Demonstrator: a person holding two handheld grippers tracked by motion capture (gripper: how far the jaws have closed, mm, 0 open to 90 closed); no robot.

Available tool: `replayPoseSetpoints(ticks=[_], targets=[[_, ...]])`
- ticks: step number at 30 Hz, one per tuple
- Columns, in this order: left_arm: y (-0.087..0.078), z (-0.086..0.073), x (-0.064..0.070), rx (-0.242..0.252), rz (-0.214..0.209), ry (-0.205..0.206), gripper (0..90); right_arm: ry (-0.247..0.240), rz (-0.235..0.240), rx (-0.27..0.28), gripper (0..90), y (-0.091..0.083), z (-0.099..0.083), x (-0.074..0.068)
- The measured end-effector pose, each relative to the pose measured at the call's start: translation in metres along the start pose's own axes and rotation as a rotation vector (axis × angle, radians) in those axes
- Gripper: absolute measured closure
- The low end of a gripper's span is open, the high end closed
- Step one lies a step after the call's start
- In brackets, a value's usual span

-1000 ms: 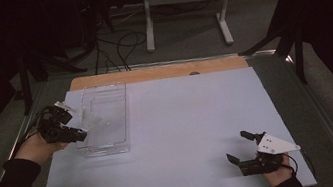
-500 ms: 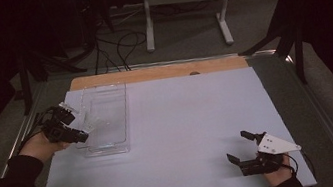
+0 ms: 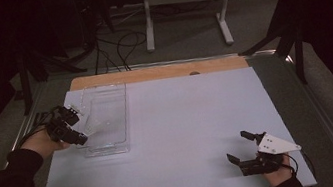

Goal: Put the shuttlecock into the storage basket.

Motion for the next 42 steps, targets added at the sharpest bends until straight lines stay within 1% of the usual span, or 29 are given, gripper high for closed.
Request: replayPoseSetpoints(ticks=[6, 7, 8, 10, 11, 12, 13, 14, 16, 19, 20, 21, 25, 26, 27, 28, 29, 30, 31, 32, 33, 34, 35, 36, 37, 38, 39, 41, 42], targets=[[0.001, 0.001, 0.002, -0.024, -0.009, 0.004, 66.4, 0.007, -0.009, 0.003, 9.9, -0.001, 0.0, 0.0], [0.001, 0.001, 0.003, -0.031, -0.022, -0.001, 66.2, 0.0, -0.018, 0.009, 9.9, -0.001, 0.001, 0.001], [0.001, 0.002, 0.003, -0.035, -0.02, -0.012, 65.9, 0.001, -0.021, 0.014, 9.9, -0.002, 0.001, 0.001], [0.001, 0.002, 0.002, -0.033, -0.018, -0.018, 63.7, 0.002, -0.034, 0.023, 9.9, -0.003, 0.002, 0.002], [0.0, 0.003, 0.002, -0.029, -0.017, -0.025, 57.8, 0.002, -0.037, 0.026, 9.9, -0.004, 0.002, 0.002], [0.0, 0.004, 0.002, -0.031, -0.011, -0.026, 56.3, 0.006, -0.037, 0.027, 9.9, -0.004, 0.002, 0.002], [0.0, 0.004, 0.003, -0.034, -0.005, -0.031, 52.3, 0.005, -0.041, 0.027, 9.9, -0.004, 0.002, 0.002], [-0.001, 0.005, 0.002, -0.033, -0.004, -0.037, 46.2, 0.006, -0.039, 0.027, 9.9, -0.004, 0.002, 0.002], [-0.003, 0.006, 0.002, -0.025, 0.005, -0.046, 43.4, 0.004, -0.04, 0.027, 9.9, -0.004, 0.002, 0.002], [-0.004, 0.006, 0.002, -0.021, 0.005, -0.053, 32.2, 0.008, -0.039, 0.028, 9.9, -0.004, 0.002, 0.002], [-0.004, 0.007, 0.003, -0.029, 0.014, -0.06, 28.3, 0.008, -0.038, 0.027, 9.9, -0.004, 0.002, 0.002], [-0.004, 0.007, 0.003, -0.033, 0.014, -0.056, 25.9, 0.009, -0.039, 0.027, 9.9, -0.004, 0.002, 0.002], [-0.006, 0.009, 0.004, -0.018, 0.003, -0.066, 19.5, 0.002, -0.042, 0.026, 9.5, -0.004, 0.003, 0.002], [-0.007, 0.01, 0.004, 0.001, -0.029, -0.064, 17.6, -0.002, -0.049, 0.021, 9.3, -0.004, 0.003, 0.002], [-0.008, 0.011, 0.004, 0.009, -0.025, -0.065, 15.6, 0.0, -0.046, 0.023, 9.3, -0.004, 0.003, 0.002], [-0.008, 0.012, 0.004, 0.016, -0.024, -0.075, 14.8, 0.0, -0.049, 0.022, 9.3, -0.004, 0.003, 0.002], [-0.008, 0.012, 0.004, 0.016, -0.024, -0.075, 12.1, -0.005, -0.051, 0.02, 9.2, -0.004, 0.003, 0.002], [-0.009, 0.013, 0.003, 0.026, -0.049, -0.08, 3.4, -0.005, -0.049, 0.019, 9.3, -0.004, 0.003, 0.002], [-0.009, 0.013, 0.003, 0.026, -0.049, -0.08, 0.0, -0.005, -0.049, 0.019, 9.3, -0.004, 0.003, 0.002], [-0.011, 0.015, 0.005, 0.05, -0.044, -0.069, 0.0, -0.007, -0.046, 0.015, 9.2, -0.004, 0.003, 0.001], [-0.011, 0.015, 0.005, 0.05, -0.044, -0.069, 0.0, -0.005, -0.043, 0.011, 9.2, -0.003, 0.003, 0.001], [-0.012, 0.018, 0.007, 0.078, -0.042, -0.054, 0.0, -0.005, -0.043, 0.008, 9.2, -0.003, 0.003, 0.001], [-0.012, 0.018, 0.007, 0.078, -0.042, -0.054, 0.0, -0.005, -0.043, 0.008, 9.2, -0.003, 0.003, 0.001], [-0.014, 0.02, 0.008, 0.089, -0.045, -0.038, 0.0, -0.006, -0.038, 0.006, 9.2, -0.003, 0.003, 0.0], [-0.014, 0.02, 0.008, 0.089, -0.045, -0.038, 0.0, -0.006, -0.038, 0.006, 9.2, -0.003, 0.003, 0.0], [-0.015, 0.022, 0.01, 0.097, -0.057, -0.031, 0.0, -0.007, -0.037, 0.006, 9.2, -0.003, 0.003, 0.0], [-0.015, 0.023, 0.011, 0.112, -0.056, -0.022, 0.0, -0.006, -0.037, 0.006, 9.2, -0.003, 0.003, 0.0], [-0.015, 0.024, 0.012, 0.121, -0.058, -0.022, 0.0, -0.003, -0.038, 0.007, 9.2, -0.003, 0.003, 0.001], [-0.016, 0.026, 0.014, 0.133, -0.07, 0.0, 0.0, -0.002, -0.04, 0.008, 9.2, -0.003, 0.002, 0.001]])
Point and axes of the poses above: each handheld gripper's, and its own axes: y roughly forward along the jaws, z roughly out of its top, x roughly to its right, the point moved 3 cm from there along y, roughly forward along the jaws, and after that the axes turned 3 degrees about x, right-handed, at the moved point
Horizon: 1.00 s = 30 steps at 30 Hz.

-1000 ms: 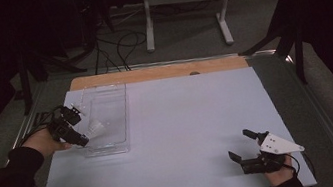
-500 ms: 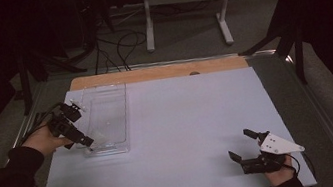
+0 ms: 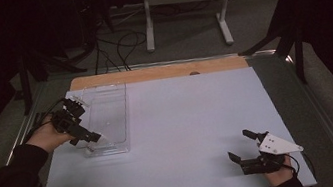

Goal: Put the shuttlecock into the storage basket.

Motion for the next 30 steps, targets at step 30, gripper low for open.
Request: replayPoseSetpoints(ticks=[30], targets=[[0.008, 0.056, 0.039, 0.133, -0.067, 0.116, 0.0, 0.003, -0.007, -0.015, 8.3, 0.0, -0.001, 0.001]])
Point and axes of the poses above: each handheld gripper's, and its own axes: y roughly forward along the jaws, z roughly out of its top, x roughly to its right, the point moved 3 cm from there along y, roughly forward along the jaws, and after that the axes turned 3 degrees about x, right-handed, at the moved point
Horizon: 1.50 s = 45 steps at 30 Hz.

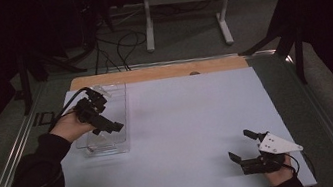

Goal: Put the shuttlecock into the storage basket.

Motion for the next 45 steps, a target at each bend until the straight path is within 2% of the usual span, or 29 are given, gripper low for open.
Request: replayPoseSetpoints(ticks=[4, 12, 13, 15, 21, 24, 29, 35, 36, 41, 45], targets=[[0.008, 0.015, 0.015, 0.033, -0.006, 0.046, 0.0, 0.002, 0.005, -0.002, 8.3, 0.0, 0.0, 0.0], [0.018, 0.036, 0.038, 0.068, -0.053, 0.103, 0.0, 0.003, 0.011, -0.003, 8.3, 0.001, -0.001, 0.0], [0.018, 0.036, 0.038, 0.068, -0.053, 0.103, 0.0, 0.003, 0.011, -0.003, 8.3, 0.001, -0.001, 0.0], [0.023, 0.042, 0.047, 0.077, -0.07, 0.143, 0.0, 0.001, 0.011, -0.002, 8.4, 0.0, 0.0, -0.001], [0.033, 0.049, 0.062, 0.085, -0.09, 0.198, 0.0, -0.007, 0.015, -0.006, 8.4, 0.001, 0.0, -0.001], [0.036, 0.051, 0.066, 0.091, -0.095, 0.206, 0.0, -0.004, 0.017, -0.006, 8.3, 0.001, 0.0, -0.001], [0.048, 0.054, 0.074, 0.071, -0.136, 0.214, 0.0, -0.007, 0.019, -0.009, 8.4, 0.001, -0.001, -0.002], [0.063, 0.055, 0.085, 0.1, -0.181, 0.236, 0.0, -0.007, 0.021, -0.014, 8.3, 0.001, -0.001, -0.002], [0.068, 0.055, 0.088, 0.108, -0.206, 0.236, 0.0, -0.005, 0.023, -0.015, 8.4, 0.001, -0.001, -0.002], [0.075, 0.053, 0.096, 0.113, -0.236, 0.245, 0.0, -0.006, 0.024, -0.016, 8.4, 0.002, -0.001, -0.002], [0.085, 0.047, 0.109, 0.124, -0.265, 0.269, 0.0, -0.003, 0.026, -0.014, 8.3, 0.001, -0.001, -0.002]])
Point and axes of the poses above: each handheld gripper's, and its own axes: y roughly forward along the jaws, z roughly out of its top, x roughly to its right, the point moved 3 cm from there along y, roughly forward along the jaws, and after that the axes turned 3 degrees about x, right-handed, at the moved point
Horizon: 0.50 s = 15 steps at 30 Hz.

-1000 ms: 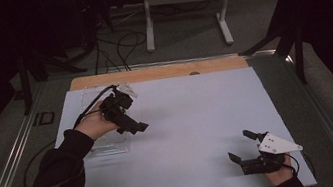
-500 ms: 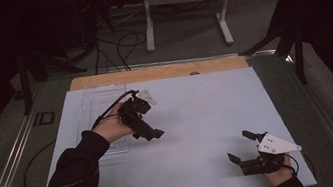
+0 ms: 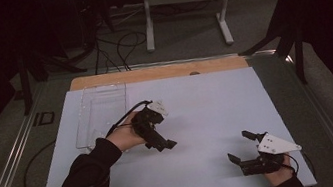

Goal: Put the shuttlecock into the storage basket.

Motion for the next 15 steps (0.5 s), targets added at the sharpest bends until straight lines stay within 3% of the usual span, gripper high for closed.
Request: replayPoseSetpoints(ticks=[15], targets=[[0.014, -0.03, 0.018, 0.017, -0.02, 0.006, 0.0, 0.001, 0.01, 0.007, 8.4, 0.0, 0.0, 0.0]])
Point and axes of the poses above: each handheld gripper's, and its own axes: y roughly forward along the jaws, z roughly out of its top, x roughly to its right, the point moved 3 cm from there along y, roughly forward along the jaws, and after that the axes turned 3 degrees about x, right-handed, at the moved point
